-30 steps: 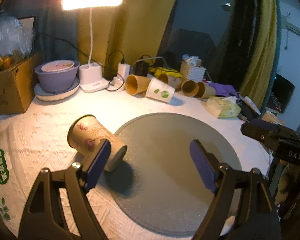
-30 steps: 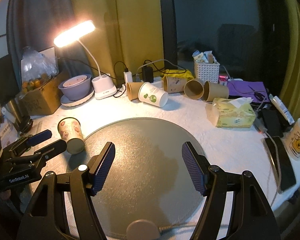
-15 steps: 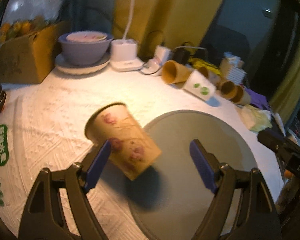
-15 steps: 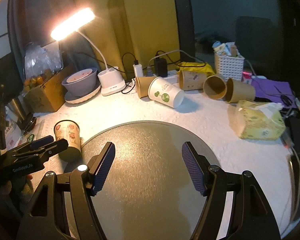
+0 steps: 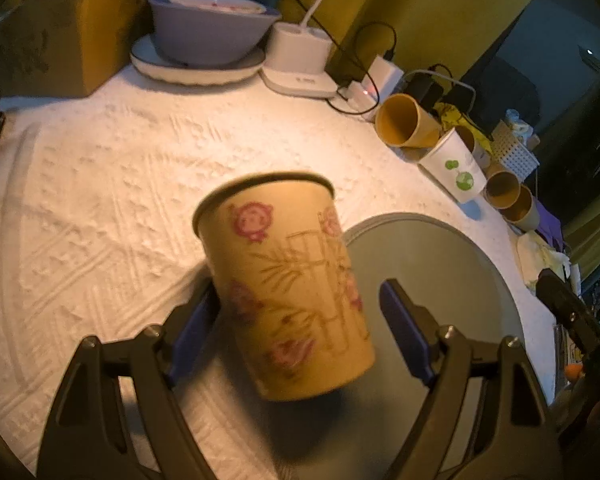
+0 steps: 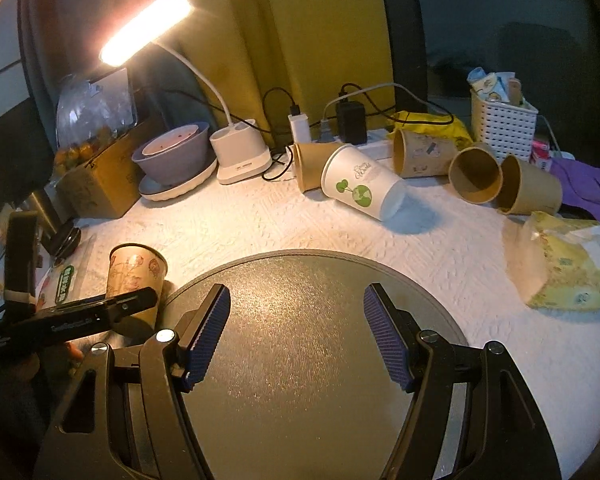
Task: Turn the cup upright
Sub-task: 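Close the left gripper around the cup body and lift it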
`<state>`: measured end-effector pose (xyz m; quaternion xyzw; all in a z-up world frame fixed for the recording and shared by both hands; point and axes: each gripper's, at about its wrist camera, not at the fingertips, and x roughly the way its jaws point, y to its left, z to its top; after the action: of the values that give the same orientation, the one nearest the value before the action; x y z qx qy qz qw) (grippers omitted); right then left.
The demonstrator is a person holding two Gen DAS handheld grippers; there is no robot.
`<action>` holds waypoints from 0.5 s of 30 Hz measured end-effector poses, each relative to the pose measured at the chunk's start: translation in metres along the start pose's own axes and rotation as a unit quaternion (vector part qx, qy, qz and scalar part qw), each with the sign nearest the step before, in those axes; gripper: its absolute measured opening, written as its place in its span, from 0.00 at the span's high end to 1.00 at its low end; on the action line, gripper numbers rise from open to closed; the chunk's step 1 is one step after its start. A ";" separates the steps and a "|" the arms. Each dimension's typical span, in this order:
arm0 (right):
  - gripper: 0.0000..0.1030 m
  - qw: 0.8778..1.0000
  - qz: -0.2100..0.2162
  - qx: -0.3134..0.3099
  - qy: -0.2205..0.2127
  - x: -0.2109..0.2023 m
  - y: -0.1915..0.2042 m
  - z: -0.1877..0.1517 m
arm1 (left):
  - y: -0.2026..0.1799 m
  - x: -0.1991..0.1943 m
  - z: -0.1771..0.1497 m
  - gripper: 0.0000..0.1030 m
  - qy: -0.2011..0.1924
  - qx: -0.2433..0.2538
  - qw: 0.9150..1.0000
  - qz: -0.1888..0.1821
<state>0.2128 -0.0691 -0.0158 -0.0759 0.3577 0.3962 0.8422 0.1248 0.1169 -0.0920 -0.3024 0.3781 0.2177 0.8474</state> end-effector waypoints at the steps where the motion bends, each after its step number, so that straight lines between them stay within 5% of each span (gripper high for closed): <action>1: 0.30 1.000 0.001 0.001 0.002 0.002 0.000 0.000 | 0.000 0.003 0.001 0.21 0.003 0.002 1.000 -0.001; 4: 0.30 1.000 0.000 0.003 0.006 0.006 -0.003 0.000 | -0.003 0.007 0.001 0.23 0.005 0.012 1.000 -0.002; 6: 0.30 1.000 -0.002 0.005 0.008 0.007 -0.004 0.000 | -0.007 0.009 0.000 0.39 0.013 0.026 1.000 -0.001; 15: 0.30 1.000 -0.023 0.019 0.004 -0.005 0.000 -0.007 | -0.029 0.002 -0.008 0.40 0.016 0.093 0.994 -0.046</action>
<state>0.2067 -0.0750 -0.0173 -0.0697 0.3668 0.3695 0.8509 0.1387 0.0907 -0.0878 -0.2430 0.3963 0.1376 0.8746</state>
